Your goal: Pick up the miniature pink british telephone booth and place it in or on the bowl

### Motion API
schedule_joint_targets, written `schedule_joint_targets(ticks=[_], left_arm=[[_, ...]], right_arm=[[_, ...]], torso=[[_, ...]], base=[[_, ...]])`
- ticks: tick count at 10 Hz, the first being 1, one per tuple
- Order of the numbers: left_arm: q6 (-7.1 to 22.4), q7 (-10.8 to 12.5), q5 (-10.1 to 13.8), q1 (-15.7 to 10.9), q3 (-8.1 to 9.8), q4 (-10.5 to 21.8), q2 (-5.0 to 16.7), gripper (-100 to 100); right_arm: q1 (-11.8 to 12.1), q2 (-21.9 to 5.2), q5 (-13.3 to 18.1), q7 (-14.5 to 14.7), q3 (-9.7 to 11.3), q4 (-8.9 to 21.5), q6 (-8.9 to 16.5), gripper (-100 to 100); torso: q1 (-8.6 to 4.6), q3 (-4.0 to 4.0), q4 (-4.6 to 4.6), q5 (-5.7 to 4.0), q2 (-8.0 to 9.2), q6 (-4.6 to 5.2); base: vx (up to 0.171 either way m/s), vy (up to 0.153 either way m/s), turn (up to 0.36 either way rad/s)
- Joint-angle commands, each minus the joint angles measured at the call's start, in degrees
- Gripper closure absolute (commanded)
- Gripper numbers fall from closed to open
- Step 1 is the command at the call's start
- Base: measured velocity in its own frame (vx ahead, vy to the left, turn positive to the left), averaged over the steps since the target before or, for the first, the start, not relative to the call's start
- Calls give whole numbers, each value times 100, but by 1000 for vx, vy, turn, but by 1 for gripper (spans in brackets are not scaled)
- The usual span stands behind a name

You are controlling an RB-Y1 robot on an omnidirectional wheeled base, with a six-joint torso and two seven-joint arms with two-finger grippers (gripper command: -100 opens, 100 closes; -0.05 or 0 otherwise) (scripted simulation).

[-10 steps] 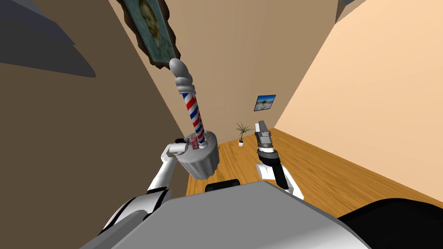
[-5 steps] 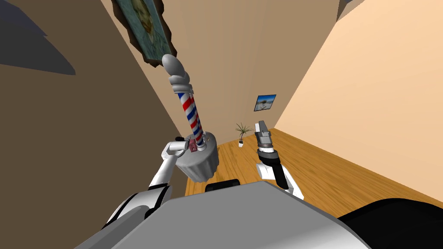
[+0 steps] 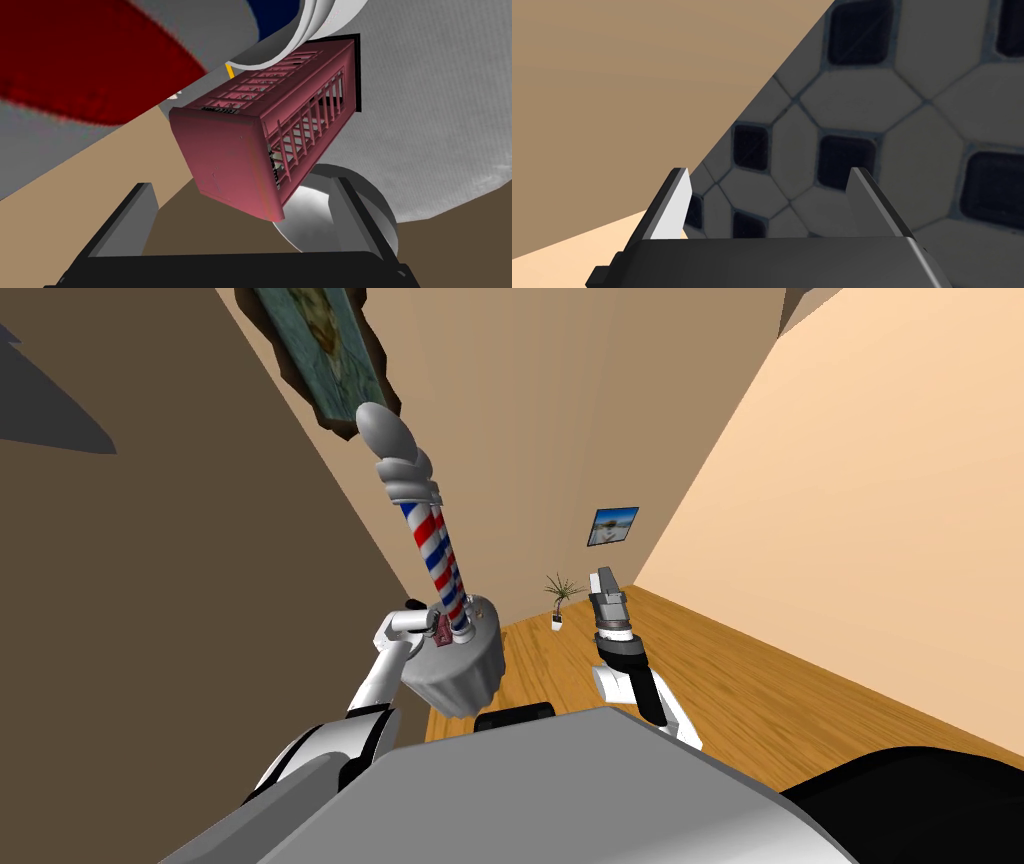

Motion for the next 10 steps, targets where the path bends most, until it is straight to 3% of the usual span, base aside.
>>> schedule_joint_targets(ticks=[1,2,3,4,6,7,8,10], left_arm=[[204,-5,90,-74,16,32,9,-100],[107,-2,51,-55,8,37,4,-100],[132,-2,57,-61,9,40,4,0],[-58,5,34,-25,-3,186,-28,-100],[-246,12,12,10,-15,333,-60,-100],[-167,2,30,6,-5,271,-41,-100],[-188,1,30,11,-5,276,-41,100],[-186,2,30,13,-3,276,-40,100]], right_arm=[[0,0,0,0,0,0,0,0],[0,0,0,0,0,0,0,0],[0,0,0,0,0,0,0,0],[-1,0,0,0,0,0,0,0],[0,0,0,0,0,0,0,0],[0,0,0,0,0,0,0,0],[-1,0,0,0,0,0,0,0],[-1,0,0,0,0,0,0,0]], torso=[[0,0,0,0,0,0],[-1,1,0,0,1,0],[3,6,2,1,12,-1],[5,12,4,1,21,-1],[15,7,3,4,12,-1],[17,7,2,4,12,-2],[13,10,4,3,18,-1],[6,13,5,1,22,4]], base=[[64,-18,-7],[30,-8,-1],[6,-2,0],[30,14,-8],[44,24,-10],[18,12,-2],[0,0,0],[0,0,0]])
